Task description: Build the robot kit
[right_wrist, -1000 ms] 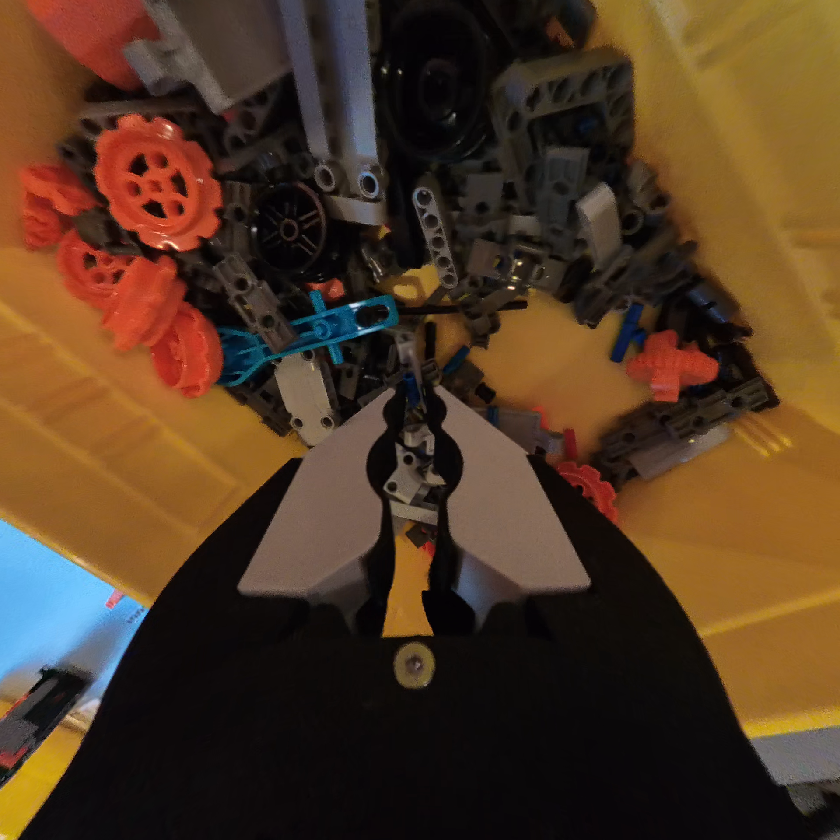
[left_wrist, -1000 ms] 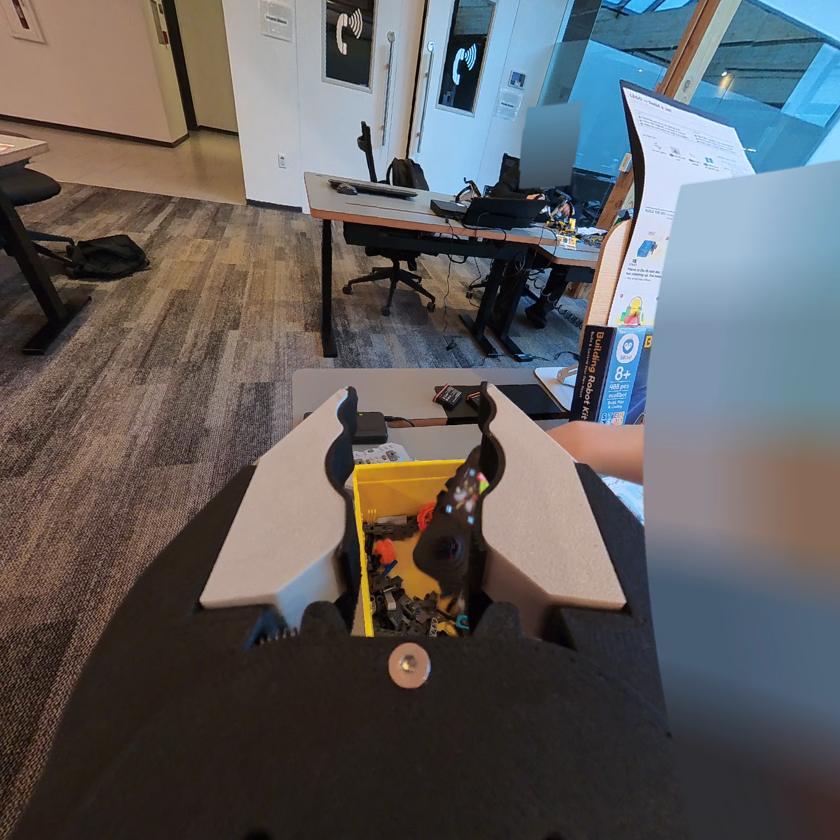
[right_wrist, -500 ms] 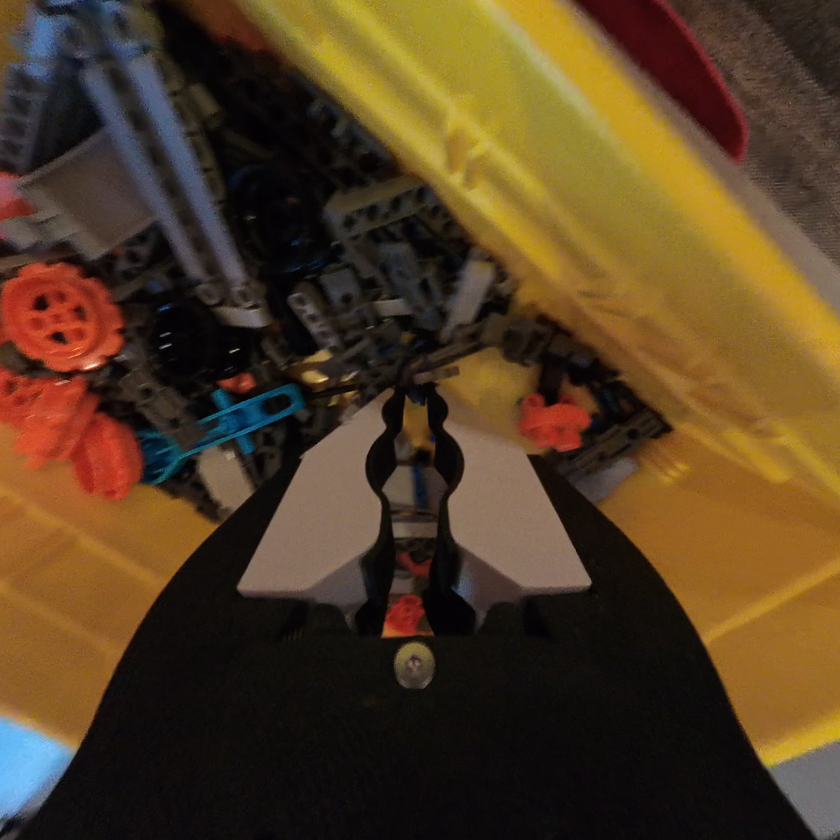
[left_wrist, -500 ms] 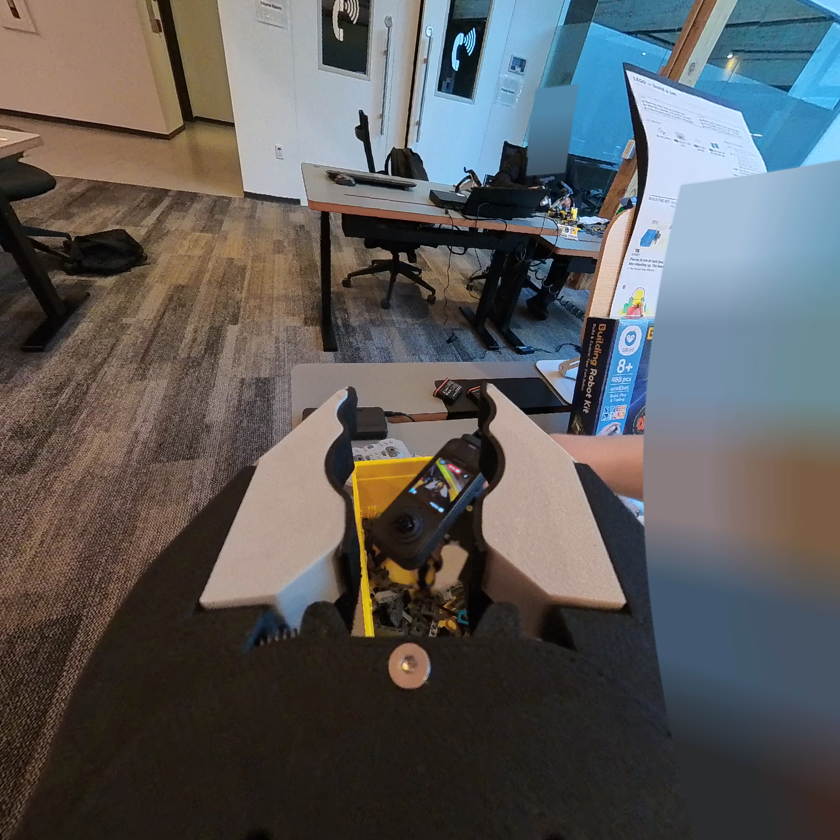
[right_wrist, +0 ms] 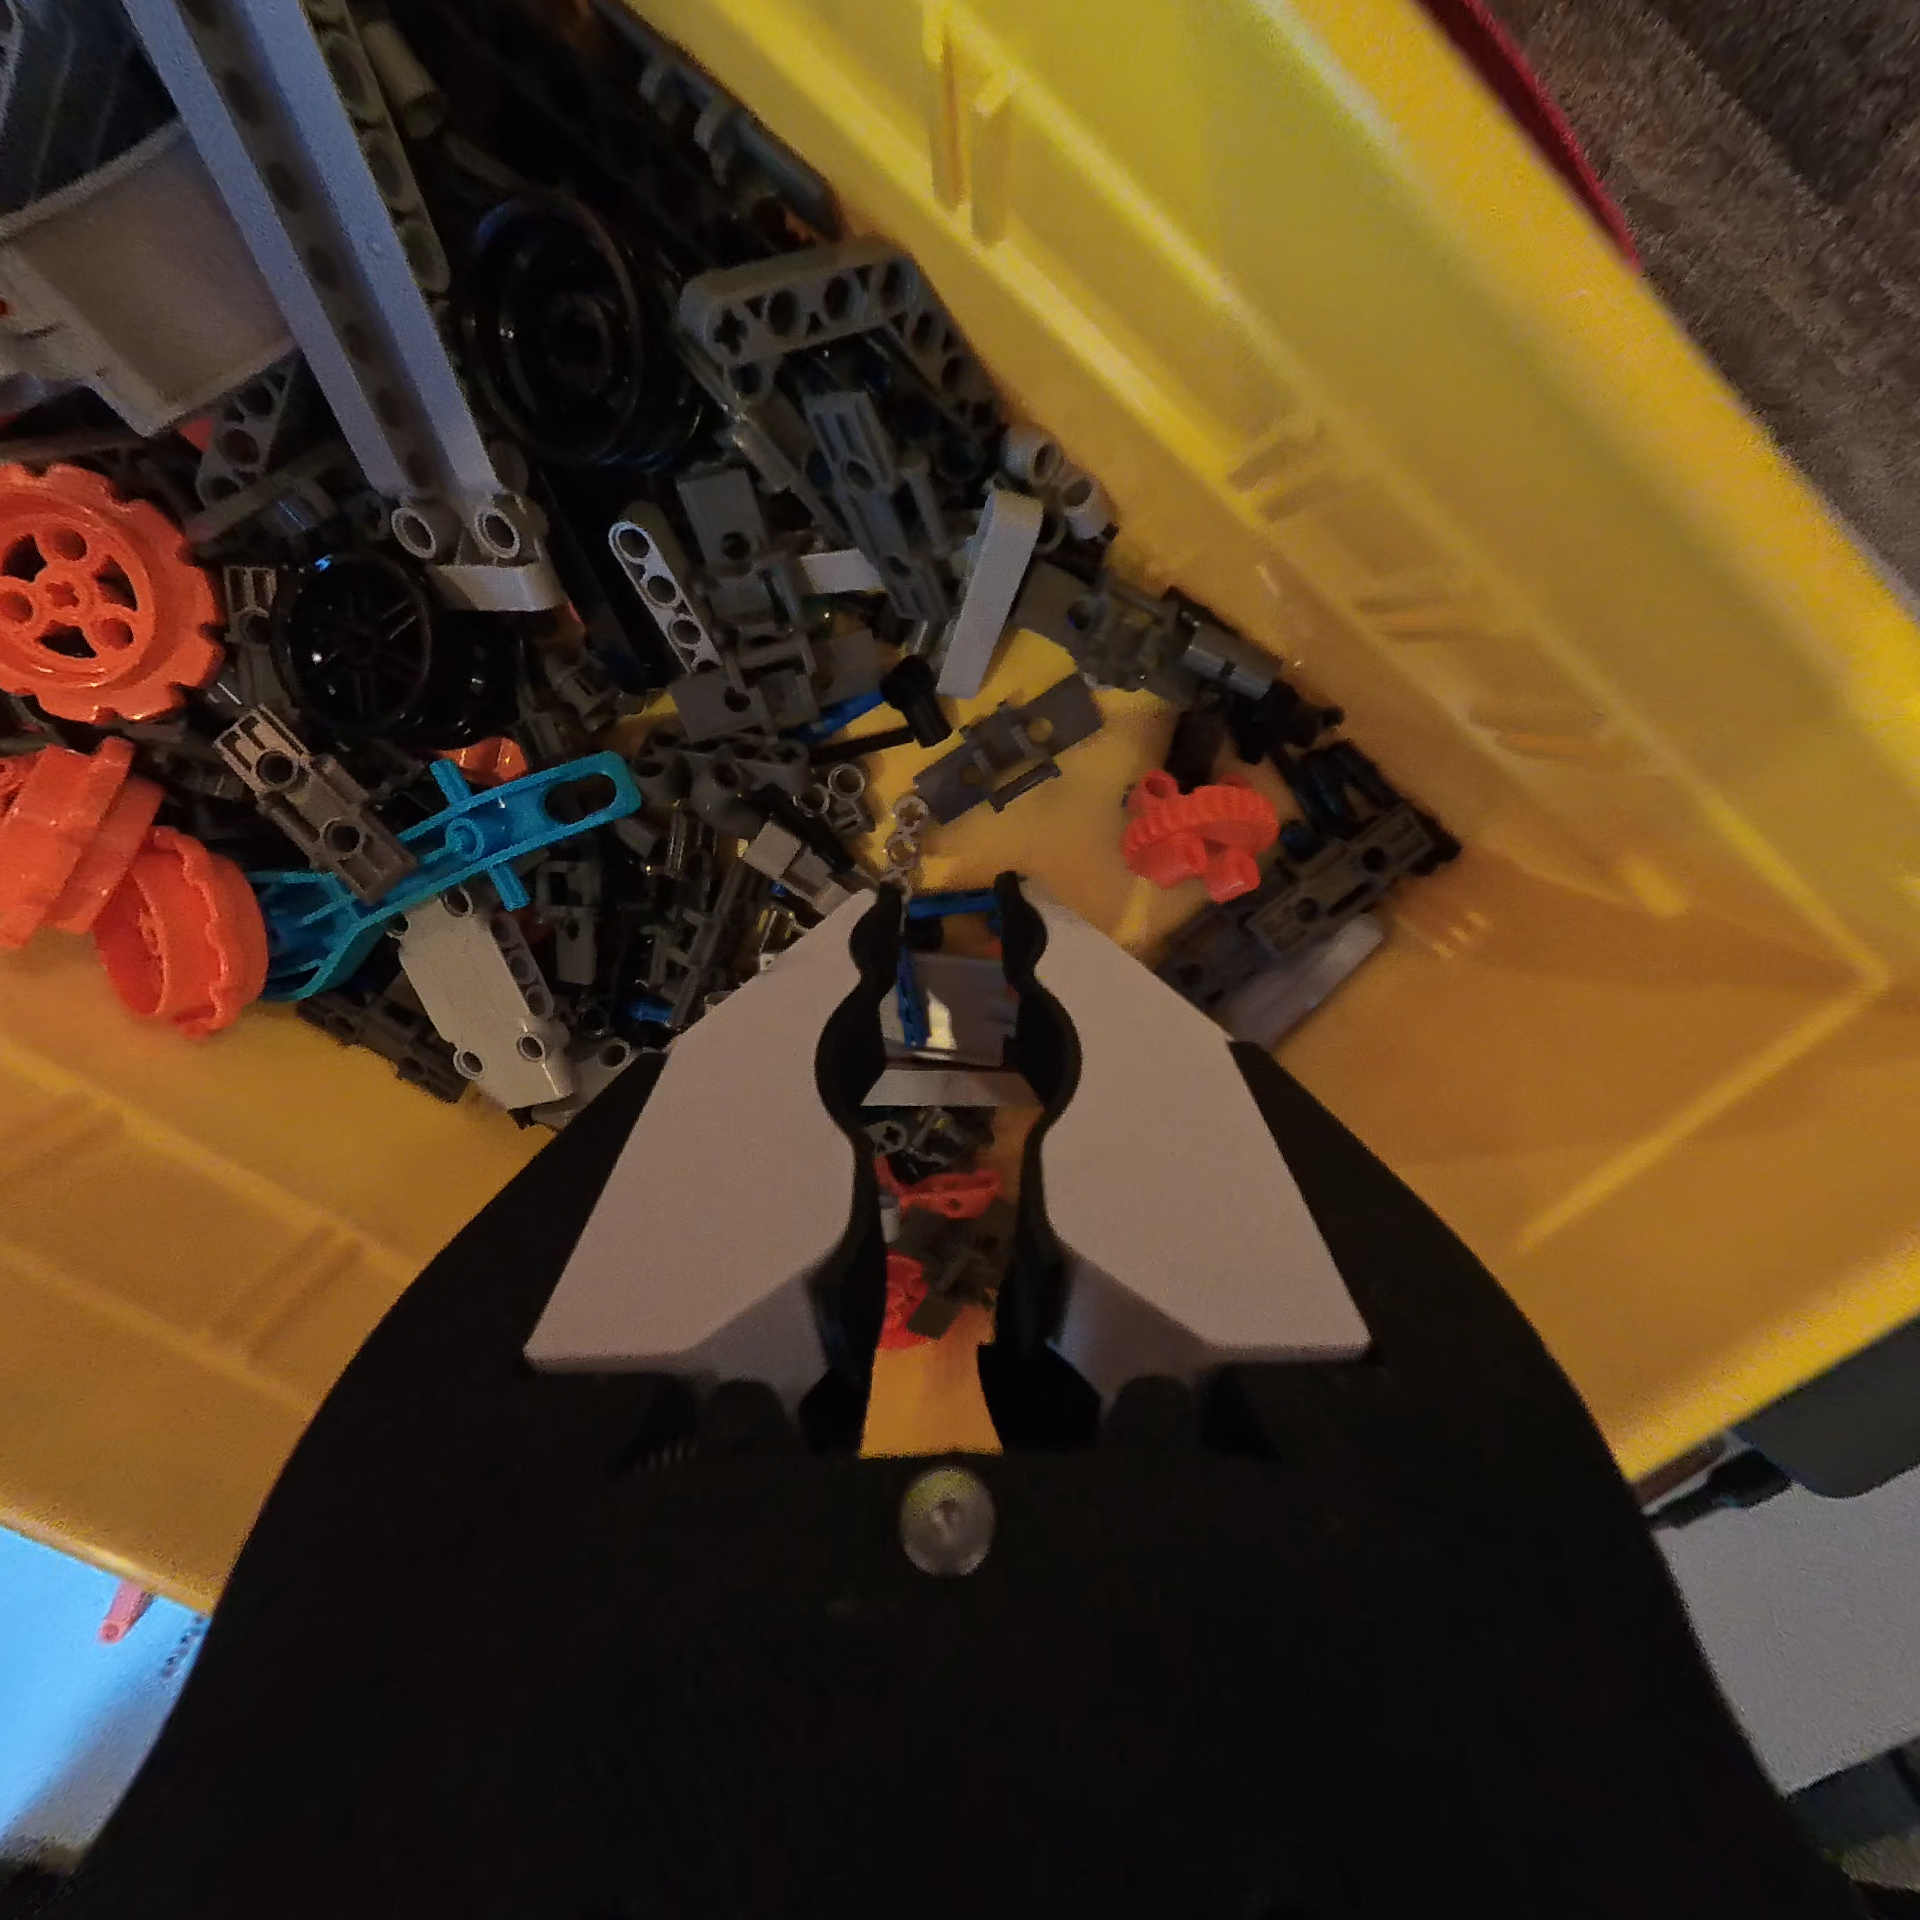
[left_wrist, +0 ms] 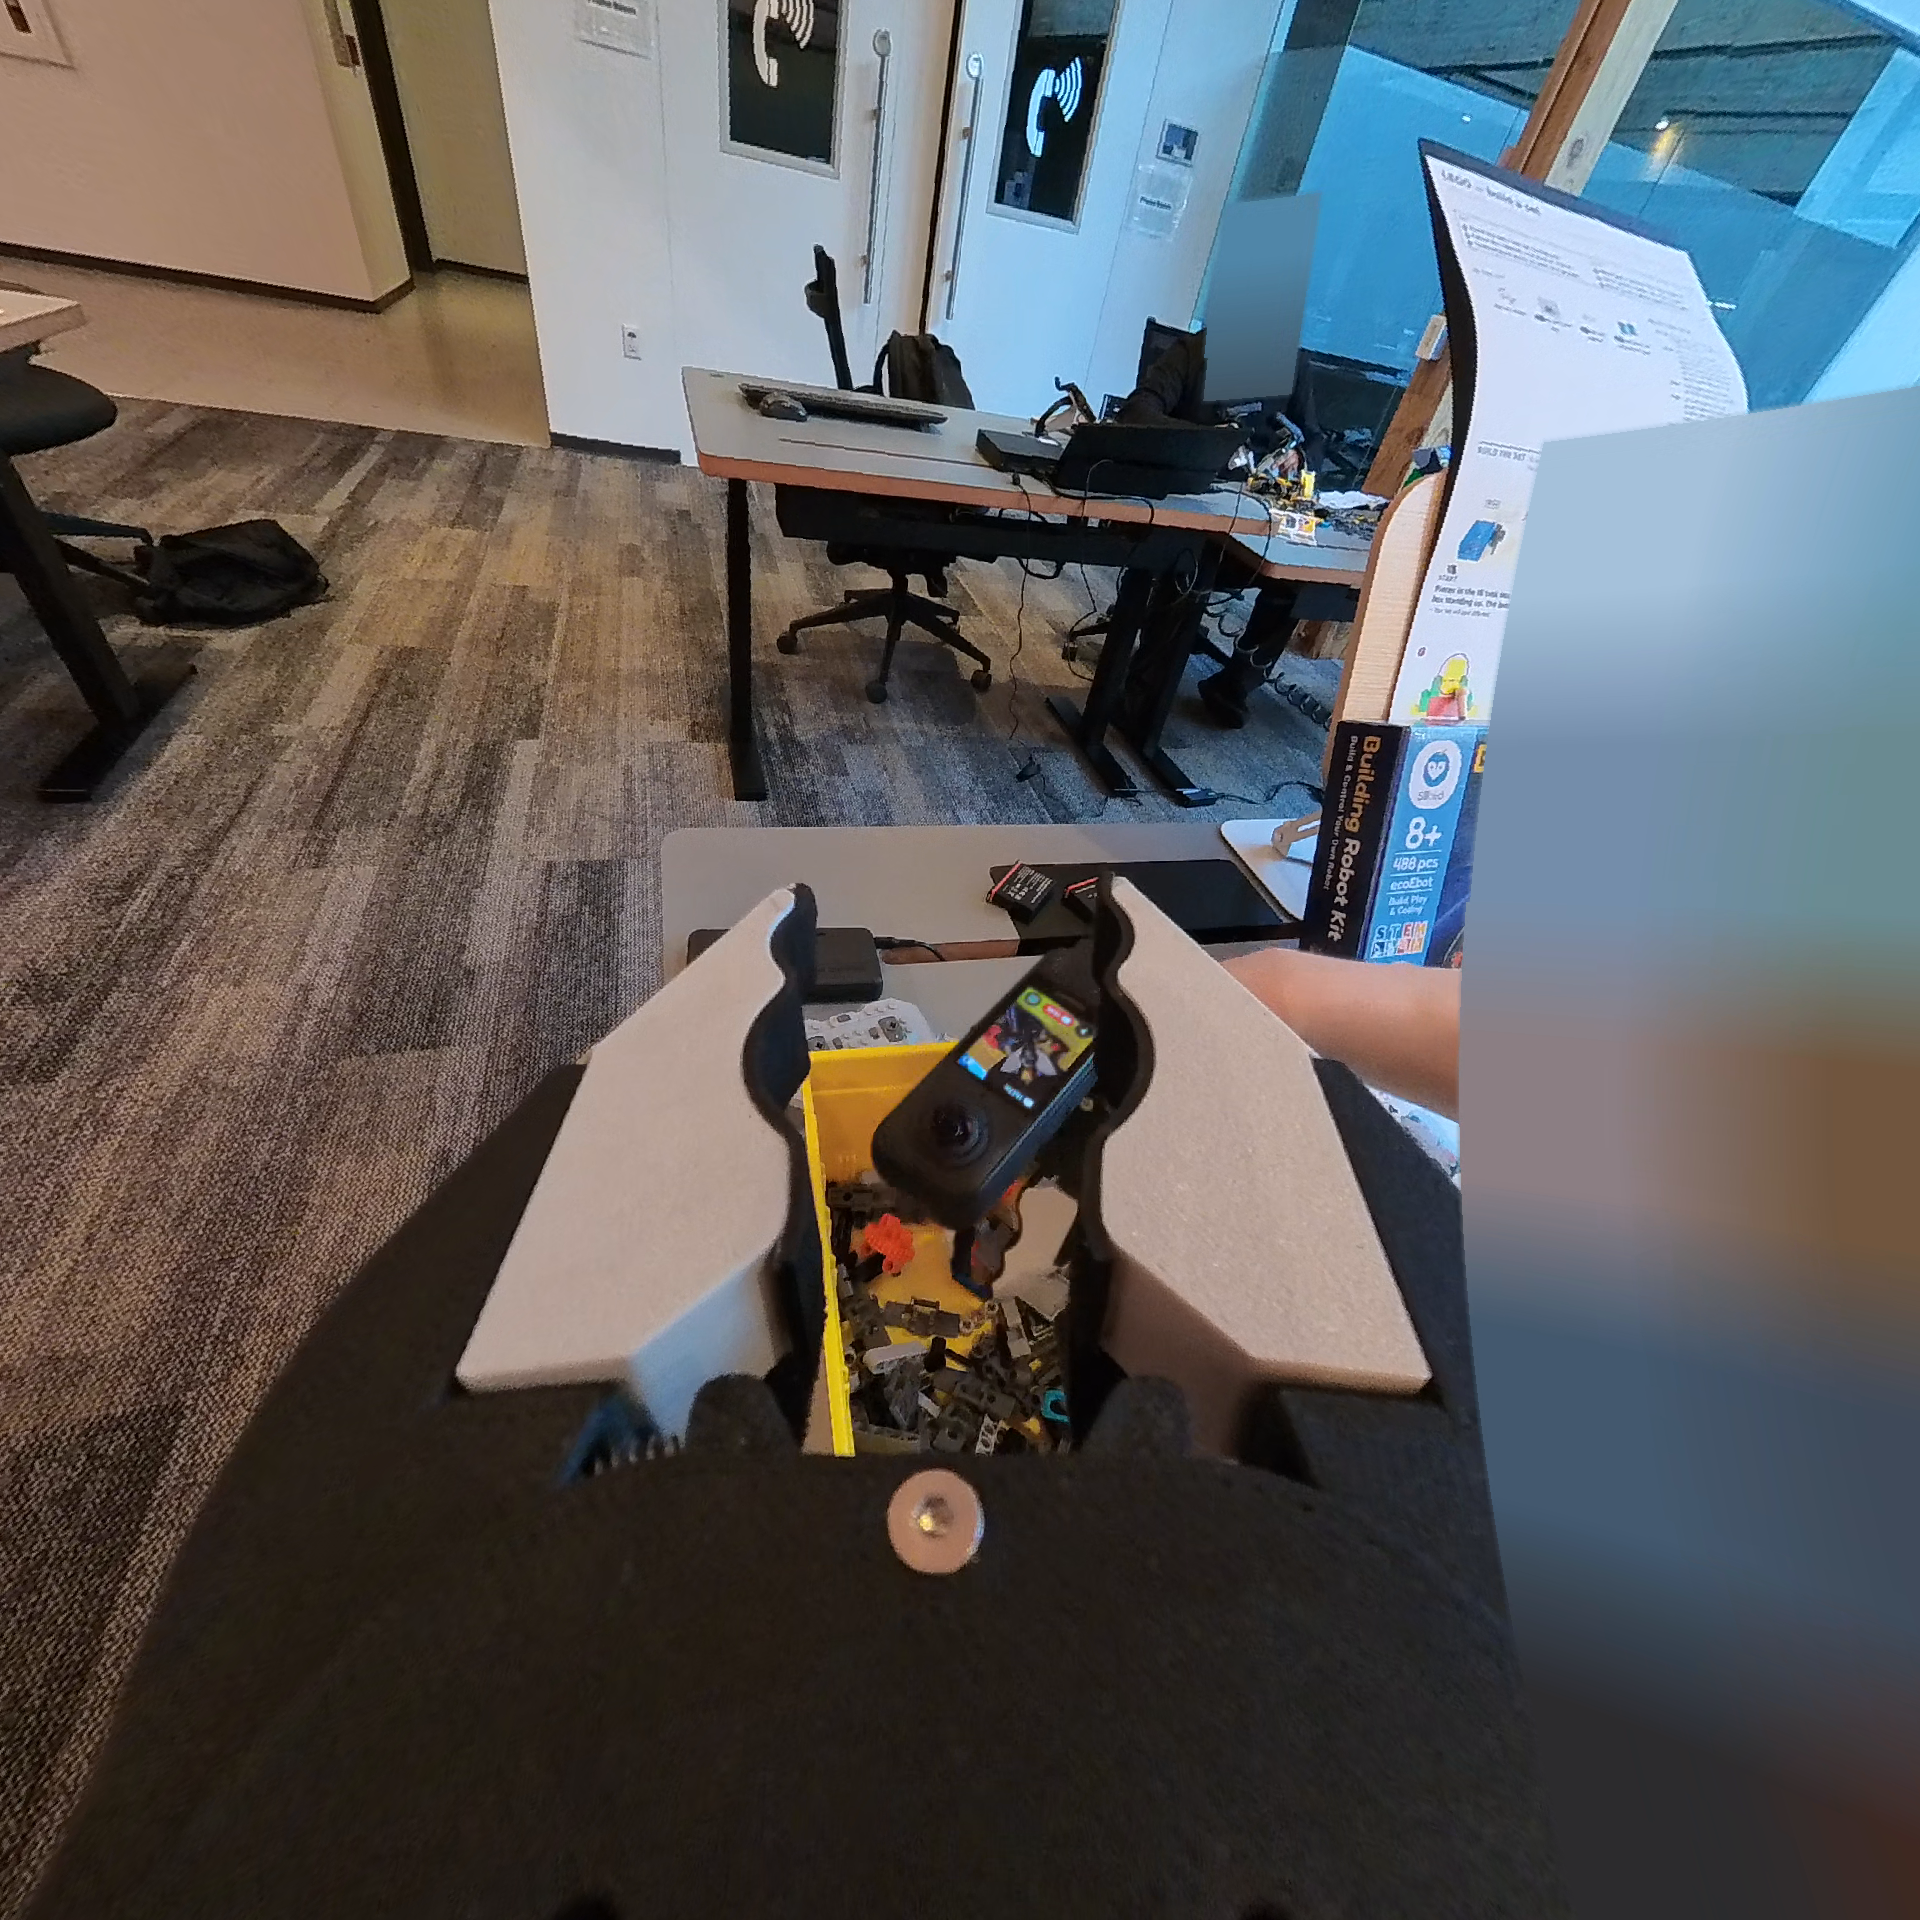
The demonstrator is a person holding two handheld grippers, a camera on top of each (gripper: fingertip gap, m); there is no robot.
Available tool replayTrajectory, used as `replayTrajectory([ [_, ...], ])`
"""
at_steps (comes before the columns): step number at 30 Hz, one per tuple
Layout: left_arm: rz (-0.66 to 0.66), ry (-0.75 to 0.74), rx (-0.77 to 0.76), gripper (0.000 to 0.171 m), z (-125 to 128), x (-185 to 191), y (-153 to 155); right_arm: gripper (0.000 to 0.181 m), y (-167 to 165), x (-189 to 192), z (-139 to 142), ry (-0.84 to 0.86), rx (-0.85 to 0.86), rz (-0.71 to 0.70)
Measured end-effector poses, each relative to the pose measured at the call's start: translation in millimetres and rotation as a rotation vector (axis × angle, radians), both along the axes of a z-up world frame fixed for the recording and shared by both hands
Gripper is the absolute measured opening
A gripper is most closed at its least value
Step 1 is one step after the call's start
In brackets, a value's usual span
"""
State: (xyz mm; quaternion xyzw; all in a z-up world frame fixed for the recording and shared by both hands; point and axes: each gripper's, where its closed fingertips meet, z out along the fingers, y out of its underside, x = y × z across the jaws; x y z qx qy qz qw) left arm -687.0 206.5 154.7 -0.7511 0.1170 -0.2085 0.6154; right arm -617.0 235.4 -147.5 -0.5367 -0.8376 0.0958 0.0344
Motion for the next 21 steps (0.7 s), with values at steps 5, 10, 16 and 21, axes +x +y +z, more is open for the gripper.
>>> replayTrajectory([
  [5,-0.003,-0.001,0.002,0.05,0.5,0.6,-0.5,0.023,-3.3,1.4,-8.8,-0.028,0.01,-0.017],
  [10,-0.005,0.0,0.003,0.05,0.6,1.3,-0.4,0.03,4.3,-24.5,-2.4,0.078,-0.005,-0.107],
  [16,-0.007,0.01,-0.005,0.051,-1.3,3.2,0.6,0.034,-6.1,-58.7,-1.6,0.197,-0.061,-0.128],
  [21,-0.01,0.01,-0.007,0.05,-1.8,3.3,0.3,0.016,-6.4,-32.1,-16.3,0.052,-0.007,-0.098],
])
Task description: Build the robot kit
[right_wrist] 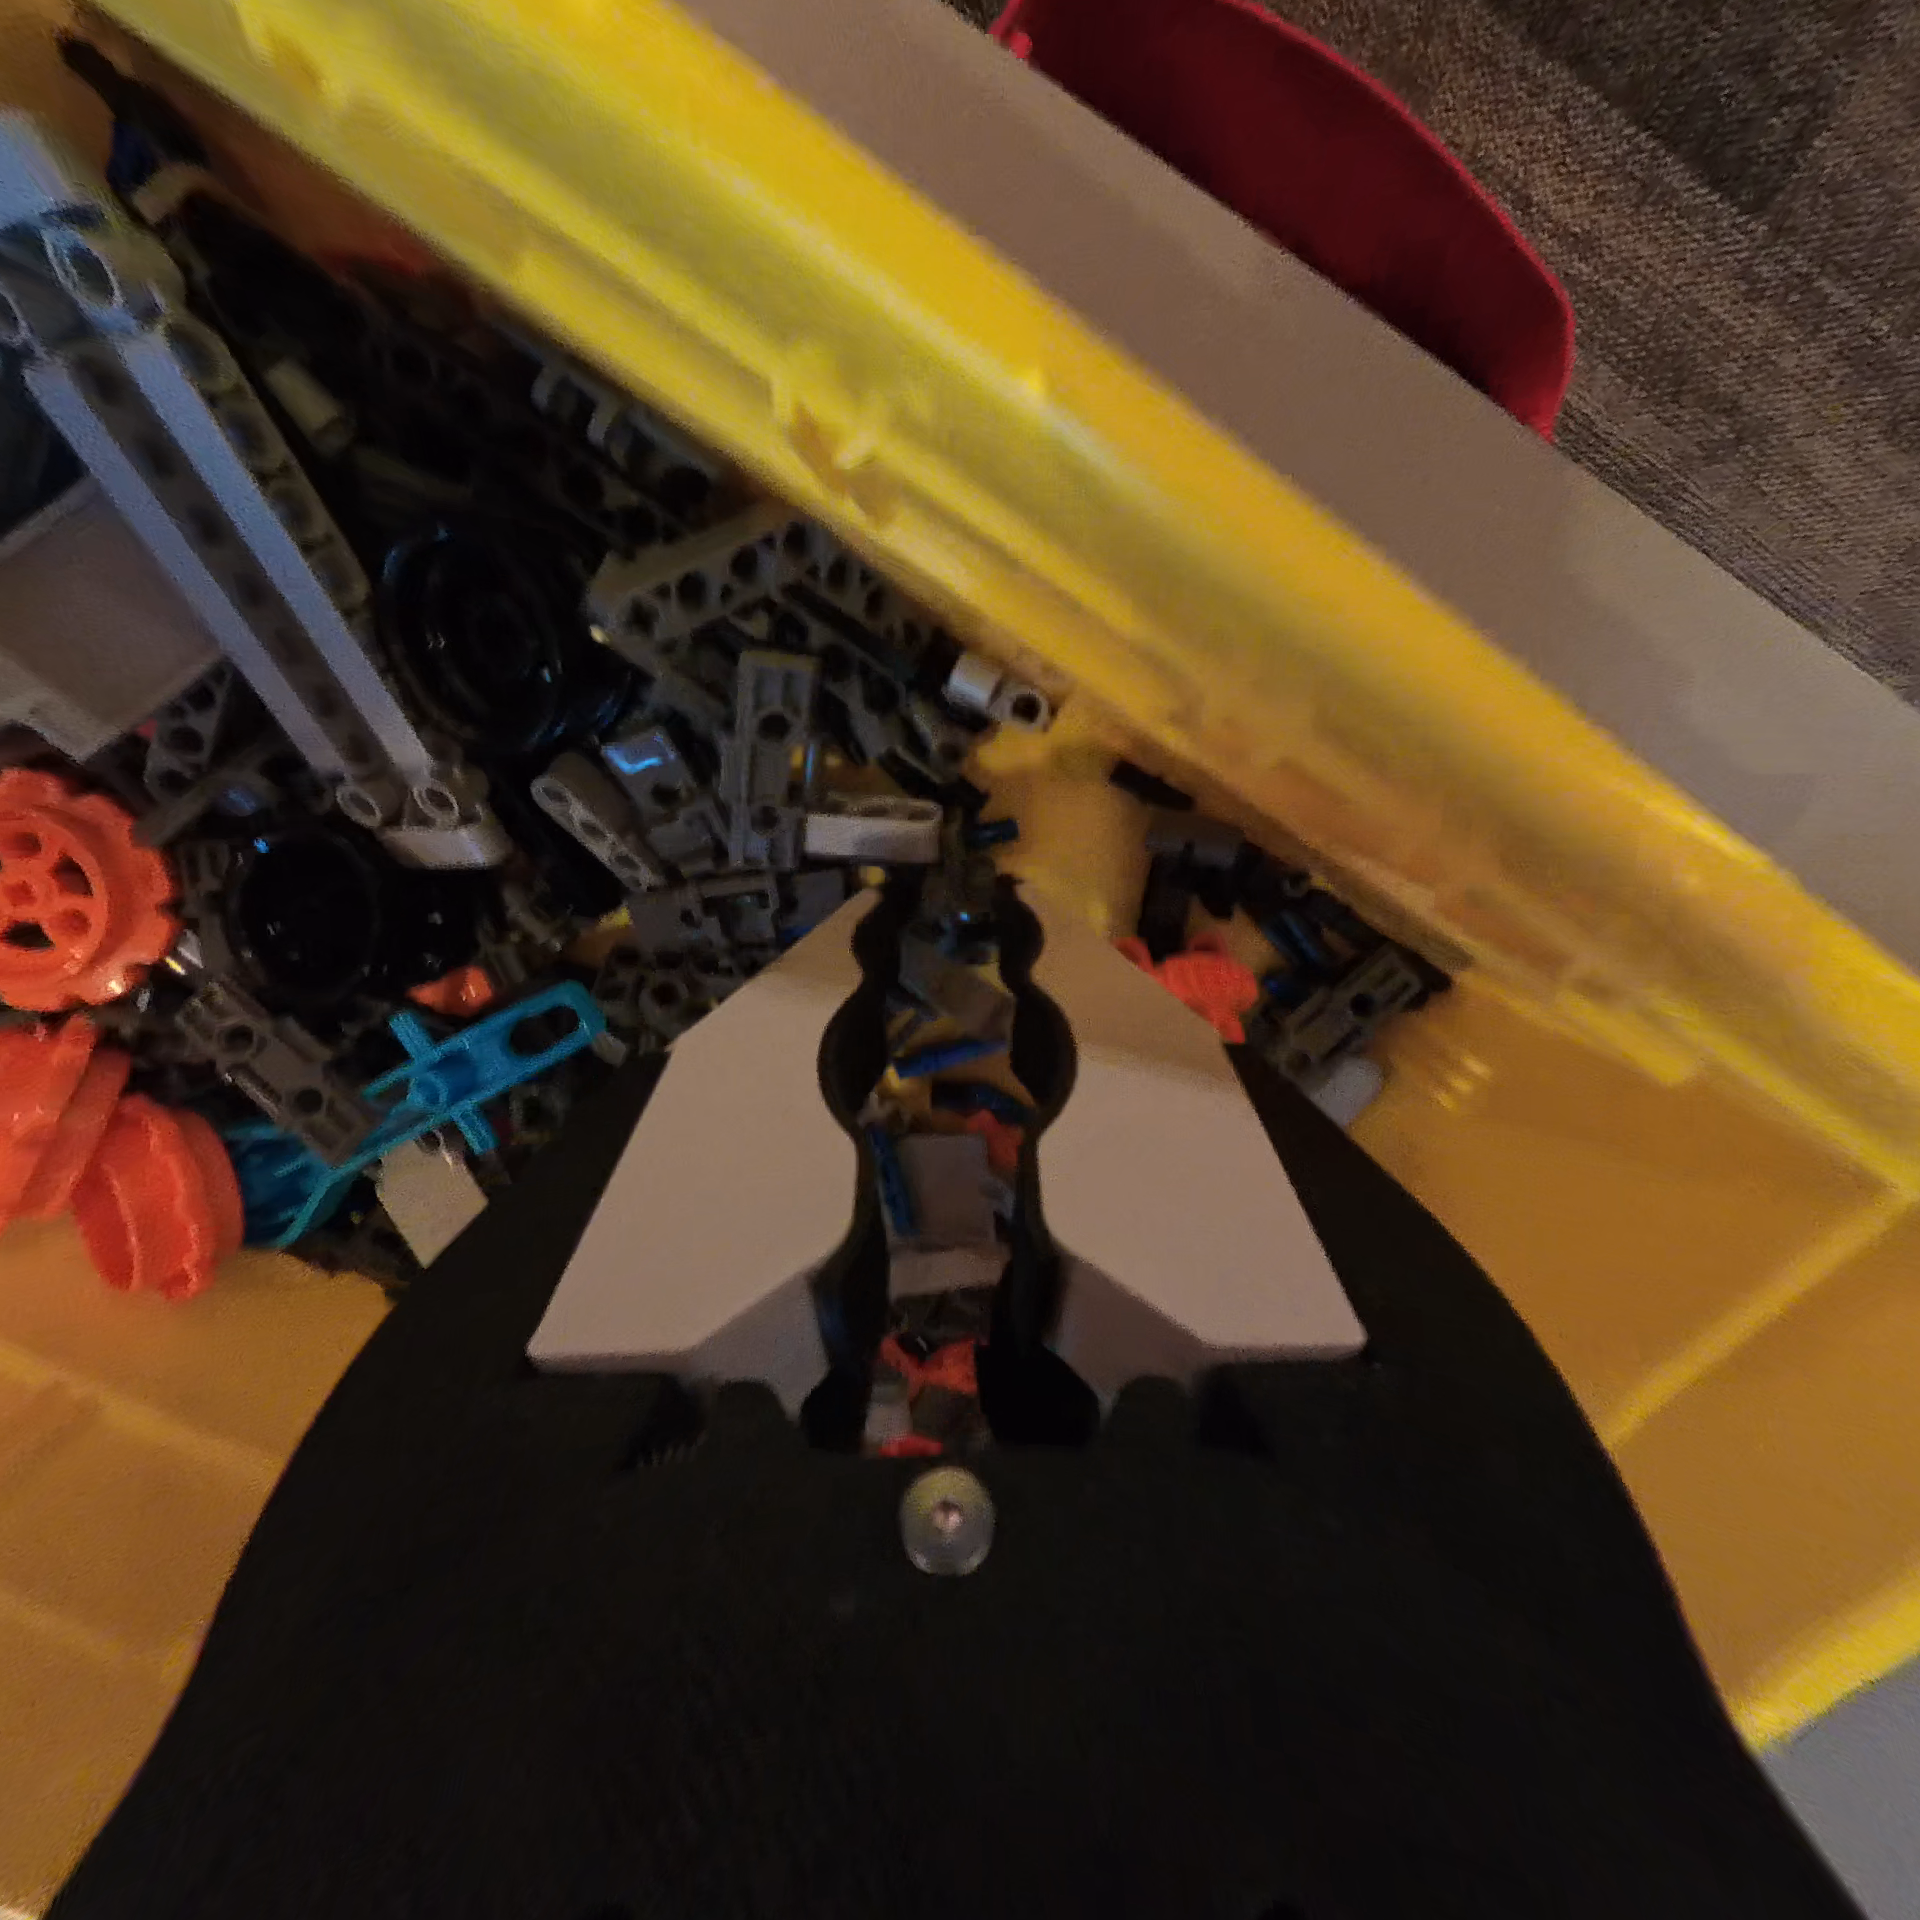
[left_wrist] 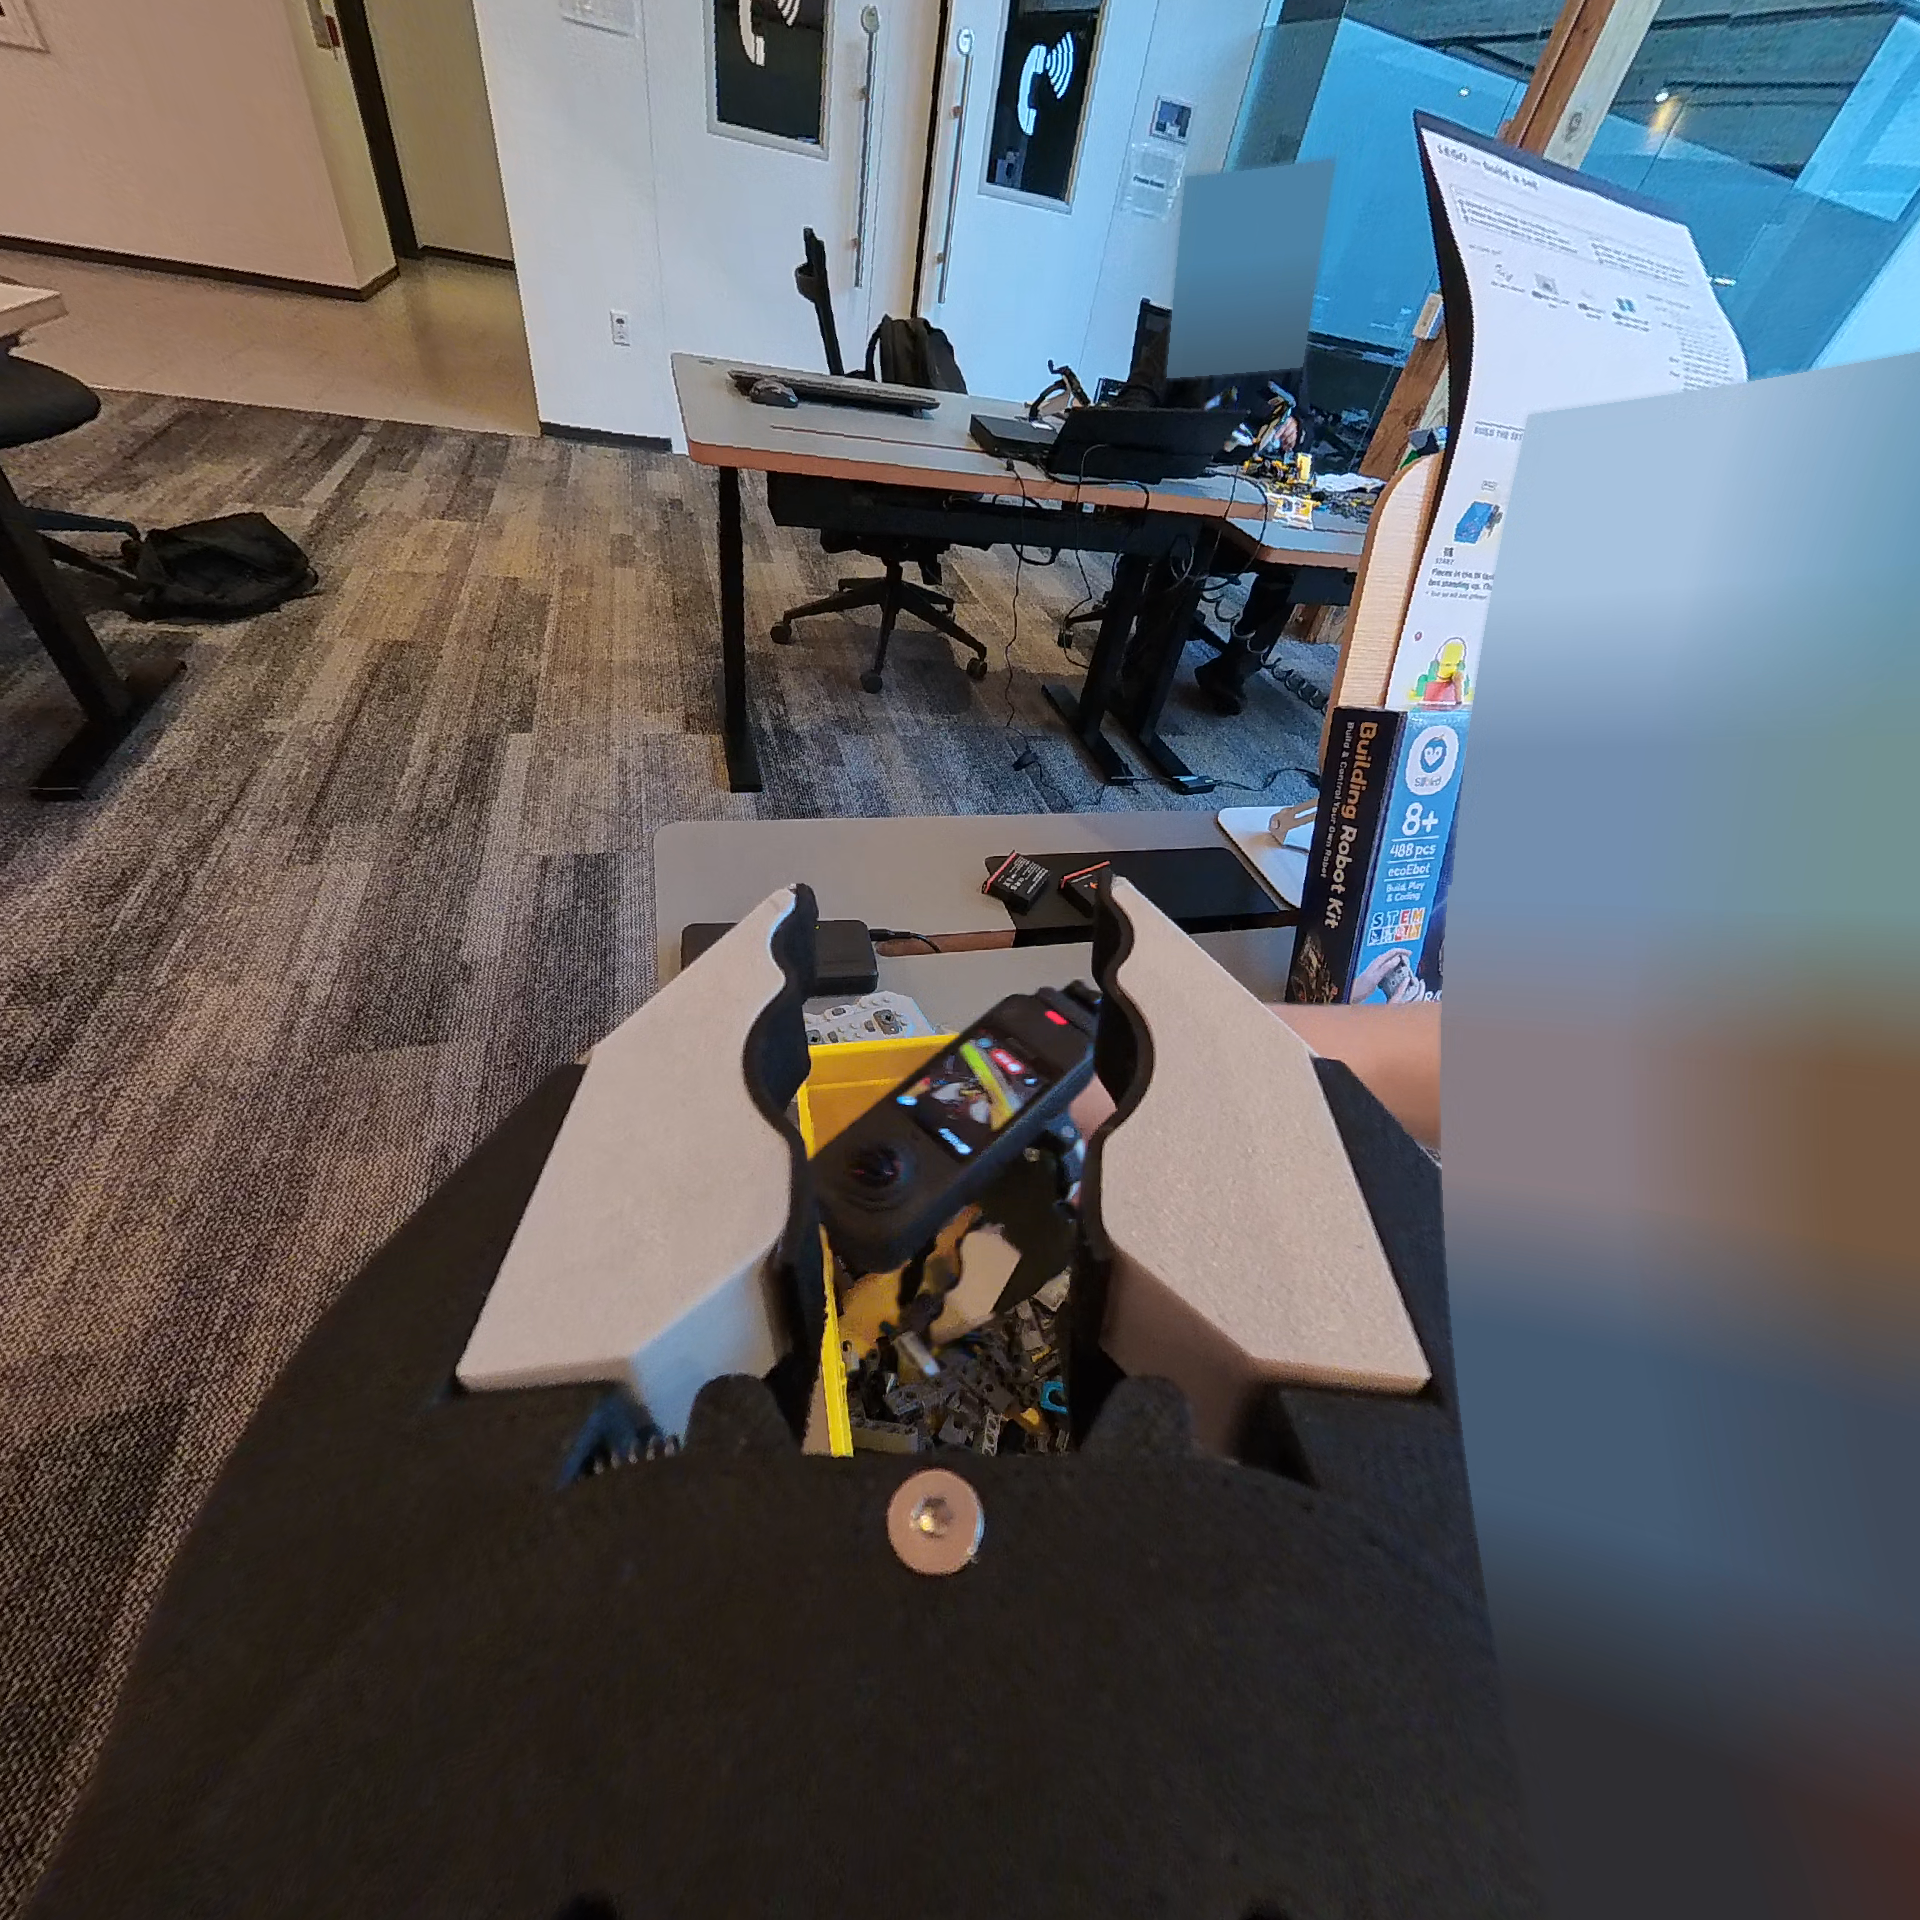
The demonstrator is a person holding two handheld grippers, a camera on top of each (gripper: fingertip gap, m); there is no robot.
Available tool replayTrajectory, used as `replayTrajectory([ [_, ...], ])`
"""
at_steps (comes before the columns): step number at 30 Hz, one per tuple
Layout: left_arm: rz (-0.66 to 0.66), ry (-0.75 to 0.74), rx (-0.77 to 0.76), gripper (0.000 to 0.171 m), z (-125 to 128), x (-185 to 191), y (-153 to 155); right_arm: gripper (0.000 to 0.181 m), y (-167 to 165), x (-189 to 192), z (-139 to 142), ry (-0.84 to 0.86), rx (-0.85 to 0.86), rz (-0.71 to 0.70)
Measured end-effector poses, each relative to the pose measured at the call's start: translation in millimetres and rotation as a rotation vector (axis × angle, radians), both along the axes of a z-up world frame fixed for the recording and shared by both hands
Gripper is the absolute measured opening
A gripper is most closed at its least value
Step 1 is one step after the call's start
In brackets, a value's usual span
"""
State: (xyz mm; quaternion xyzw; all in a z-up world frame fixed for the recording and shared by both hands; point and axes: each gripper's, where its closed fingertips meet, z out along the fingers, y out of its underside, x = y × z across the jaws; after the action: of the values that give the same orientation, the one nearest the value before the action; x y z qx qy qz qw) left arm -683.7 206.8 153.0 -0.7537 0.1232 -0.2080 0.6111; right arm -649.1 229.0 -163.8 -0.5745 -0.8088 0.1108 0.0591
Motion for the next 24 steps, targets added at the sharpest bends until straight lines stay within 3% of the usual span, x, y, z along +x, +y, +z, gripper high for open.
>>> replayTrajectory([
  [5,-0.003,-0.003,0.003,0.05,0.8,-0.1,-1.0,0.015,3.8,33.9,5.0,-0.076,0.051,0.004],
  [12,-0.004,0.001,0.0,0.05,0.0,1.0,-0.6,0.011,7.7,45.8,25.7,-0.029,0.071,-0.029],
  [15,-0.004,0.006,-0.004,0.05,-0.8,1.6,-0.2,0.0,11.3,52.3,27.5,-0.047,0.071,-0.033],
  [19,-0.002,0.004,-0.003,0.05,-0.7,1.0,-0.1,0.0,23.4,59.1,25.5,-0.08,0.12,-0.058],
  [24,-0.005,0.007,-0.006,0.05,-1.3,2.1,0.0,0.026,8.0,41.6,24.8,0.002,0.06,-0.01],
])
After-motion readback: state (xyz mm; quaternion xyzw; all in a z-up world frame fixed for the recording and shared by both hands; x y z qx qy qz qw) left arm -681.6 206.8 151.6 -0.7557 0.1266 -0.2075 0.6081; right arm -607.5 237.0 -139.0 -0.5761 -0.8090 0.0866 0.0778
